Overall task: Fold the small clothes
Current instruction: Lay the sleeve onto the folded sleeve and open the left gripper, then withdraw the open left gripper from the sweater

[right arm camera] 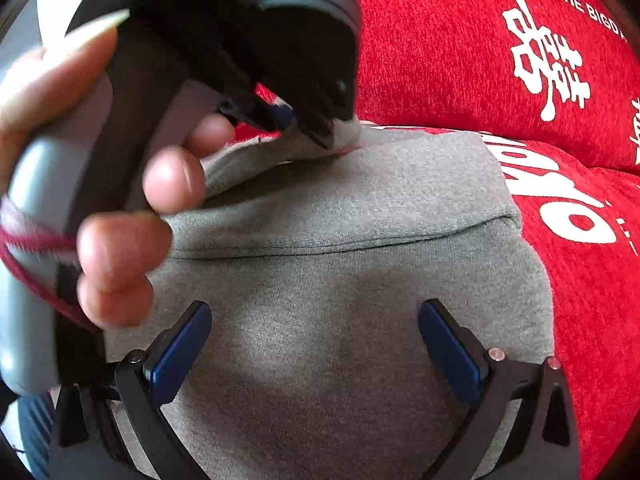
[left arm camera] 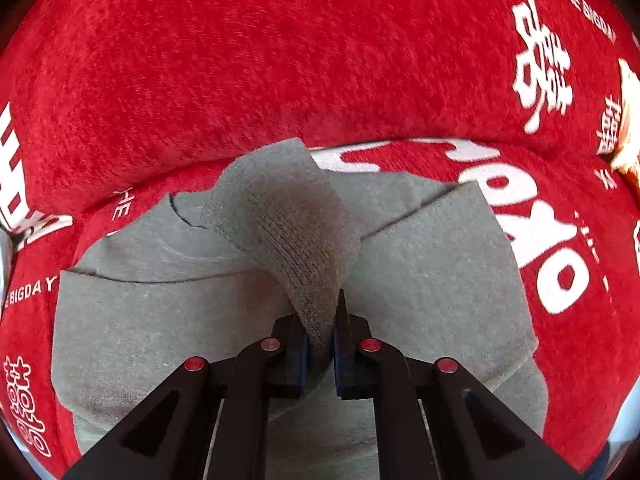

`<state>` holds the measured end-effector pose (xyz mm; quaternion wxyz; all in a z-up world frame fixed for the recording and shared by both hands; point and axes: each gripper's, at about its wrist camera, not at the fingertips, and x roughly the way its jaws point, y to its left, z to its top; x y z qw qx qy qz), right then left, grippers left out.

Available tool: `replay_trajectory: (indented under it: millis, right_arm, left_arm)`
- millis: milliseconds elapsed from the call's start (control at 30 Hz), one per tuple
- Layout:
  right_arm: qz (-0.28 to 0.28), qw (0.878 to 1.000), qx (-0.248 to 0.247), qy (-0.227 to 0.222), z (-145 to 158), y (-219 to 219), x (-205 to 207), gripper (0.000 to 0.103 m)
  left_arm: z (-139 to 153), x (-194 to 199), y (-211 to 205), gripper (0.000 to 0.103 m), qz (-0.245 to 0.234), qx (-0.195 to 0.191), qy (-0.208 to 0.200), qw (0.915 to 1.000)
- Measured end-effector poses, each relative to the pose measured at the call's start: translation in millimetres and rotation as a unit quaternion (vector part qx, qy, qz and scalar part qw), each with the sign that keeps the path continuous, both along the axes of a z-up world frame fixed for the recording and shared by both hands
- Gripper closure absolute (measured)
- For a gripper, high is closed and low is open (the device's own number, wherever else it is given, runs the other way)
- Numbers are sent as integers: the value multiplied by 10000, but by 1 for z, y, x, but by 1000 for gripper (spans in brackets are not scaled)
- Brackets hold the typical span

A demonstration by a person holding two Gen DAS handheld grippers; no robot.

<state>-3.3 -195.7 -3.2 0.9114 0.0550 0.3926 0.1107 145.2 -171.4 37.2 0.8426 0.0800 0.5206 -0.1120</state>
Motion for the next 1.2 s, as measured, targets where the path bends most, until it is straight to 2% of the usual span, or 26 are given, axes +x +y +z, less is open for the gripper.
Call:
replay_trajectory:
  millis: [400, 600, 633, 667, 700, 733, 767, 833, 900, 1000, 1067, 1133, 1200]
  right_arm:
    - [45, 10000, -65, -10, 1, 5, -3, 0]
    - [61, 9999, -113, -5, 0, 5, 1, 0]
    - [62, 9999, -111, -4, 0, 5, 1, 0]
    - [60, 9999, -105, -7, 0, 5, 1, 0]
    - [58, 9999, -81, -8, 0, 4, 1, 0]
    - [59, 10000, -70, -9, 0, 4, 1, 0]
    - [62, 10000, -65, -5, 0, 4, 1, 0]
    - [59, 9999, -112, -8, 0, 6, 1, 0]
    - [54, 10000, -59, -7, -1, 4, 1, 0]
    - [53, 10000, -38, -9, -1, 3, 1, 0]
    - [48, 10000, -77, -2, -1, 2, 2, 0]
    - [45, 9999, -109, 2, -1, 3, 2, 0]
    - [43, 9999, -121, 3, -1, 4, 2, 0]
  left_arm:
    - [-9, -2, -14, 93, -596, -75, 231, 9979]
    - [-16, -4, -27, 93, -845, 147, 371, 9956]
    - [-17, -4, -28, 89, -866, 183, 386, 9953]
    - [-17, -4, -28, 71, -899, 170, 424, 9949]
    - [-17, -5, -28, 56, -923, 110, 470, 9946]
    - [-16, -6, -29, 23, -911, 121, 491, 9946]
    - [-14, -7, -29, 13, -892, 187, 389, 9951]
    - [-8, -10, -30, 13, -941, 278, 187, 9950]
    - [-6, -11, -29, 13, -1018, 192, 249, 9943]
    - [3, -14, -23, 13, -1109, 34, 200, 9936]
    - [14, -17, -15, 13, -1124, -210, 148, 9933]
    - [22, -17, -6, 13, -1088, -411, 76, 9932]
    - [25, -11, 2, 13, -860, -435, 7, 9953]
